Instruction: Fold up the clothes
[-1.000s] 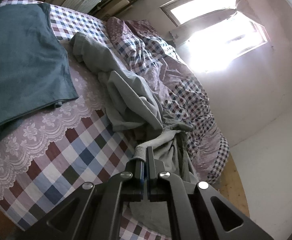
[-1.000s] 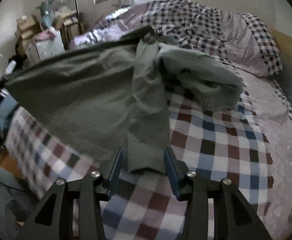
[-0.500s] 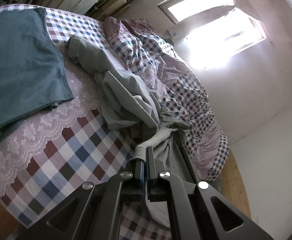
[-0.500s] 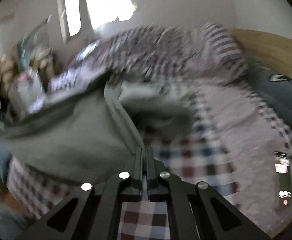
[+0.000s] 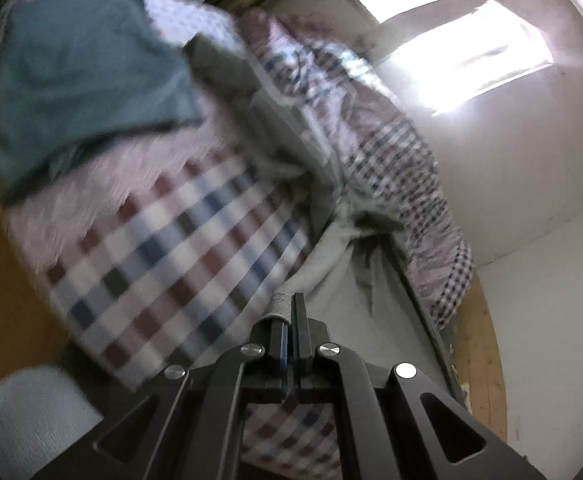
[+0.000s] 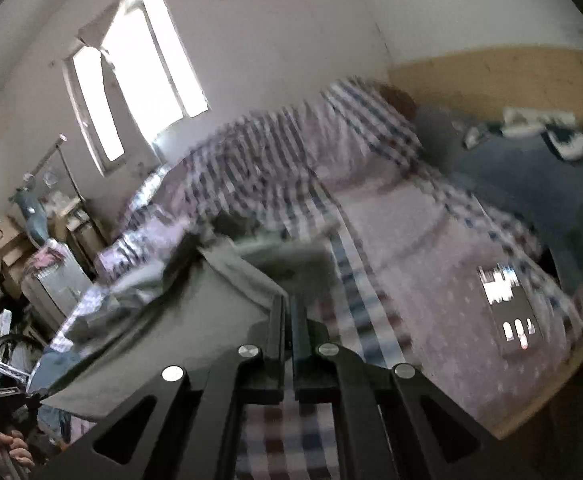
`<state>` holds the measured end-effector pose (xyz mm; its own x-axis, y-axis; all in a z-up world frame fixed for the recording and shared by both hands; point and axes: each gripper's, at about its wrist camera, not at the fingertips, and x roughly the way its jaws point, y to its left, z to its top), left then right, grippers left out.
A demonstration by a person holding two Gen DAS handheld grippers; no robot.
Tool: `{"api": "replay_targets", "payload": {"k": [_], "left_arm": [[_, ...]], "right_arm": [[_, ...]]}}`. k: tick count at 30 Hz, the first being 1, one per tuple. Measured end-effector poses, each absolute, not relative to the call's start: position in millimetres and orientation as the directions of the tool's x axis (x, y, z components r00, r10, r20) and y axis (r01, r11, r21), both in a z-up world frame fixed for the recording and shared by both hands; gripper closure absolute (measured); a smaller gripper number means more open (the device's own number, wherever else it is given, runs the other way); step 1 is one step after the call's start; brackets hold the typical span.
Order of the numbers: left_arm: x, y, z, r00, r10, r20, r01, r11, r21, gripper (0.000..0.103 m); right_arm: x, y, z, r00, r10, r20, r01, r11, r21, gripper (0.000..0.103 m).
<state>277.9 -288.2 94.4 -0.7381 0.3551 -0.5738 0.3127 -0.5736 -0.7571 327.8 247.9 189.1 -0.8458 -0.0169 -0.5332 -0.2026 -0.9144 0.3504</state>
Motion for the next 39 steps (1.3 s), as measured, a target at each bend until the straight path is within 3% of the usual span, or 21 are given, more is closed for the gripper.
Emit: {"api": "replay_targets", "payload": {"k": [3,19,21,23,25,32,39], "left_arm": [[275.3,-286.8,82.1,-0.713,0.347,-0.609,0.351,-0.575,-0.739,0.103],[277.8,-293.5,32.3,-0.612,0.331,-0.718,0.489,-0.554,-0.673,0.1],[278.4,-295.2,25.4,-0.59,0.313,-0.744,0.52,-0.557,-0.647,0.095],[282.4,-300.1,18.0,-0.573,0.3,-0.763,0.56,-0.536,-0.632,0.072],[286.4,-305.1,16.0,-0.575,0.281,-0.768,0.578,-0.524,-0.625,0.061],[290.6,-318.7,27.6,-0.617,0.229,-0.753,0.56,-0.544,-0.625,0.05],[282.1,-312.1,46.5,-0.657,0.214,-0.722,0.49,-0.607,-0.626,0.049]], "right_arm": [[330.2,257.7,149.2,-0.81,-0.112,-0.576,-0.227,-0.845,0.485,0.103],[312.0,264.6,49.3,-0.581,-0.051,-0.812,-0.478,-0.786,0.391,0.099],[311.8,265.7,46.3,-0.576,-0.042,-0.817,-0.494,-0.778,0.388,0.099],[312.1,265.5,48.4,-0.587,-0.027,-0.809,-0.496,-0.778,0.386,0.099],[311.0,264.6,50.9,-0.597,-0.014,-0.802,-0.494,-0.781,0.382,0.098],[303.1,254.1,61.2,-0.633,0.002,-0.774,-0.461,-0.805,0.375,0.098],[288.1,235.4,75.1,-0.671,-0.021,-0.741,-0.39,-0.84,0.377,0.098]]}}
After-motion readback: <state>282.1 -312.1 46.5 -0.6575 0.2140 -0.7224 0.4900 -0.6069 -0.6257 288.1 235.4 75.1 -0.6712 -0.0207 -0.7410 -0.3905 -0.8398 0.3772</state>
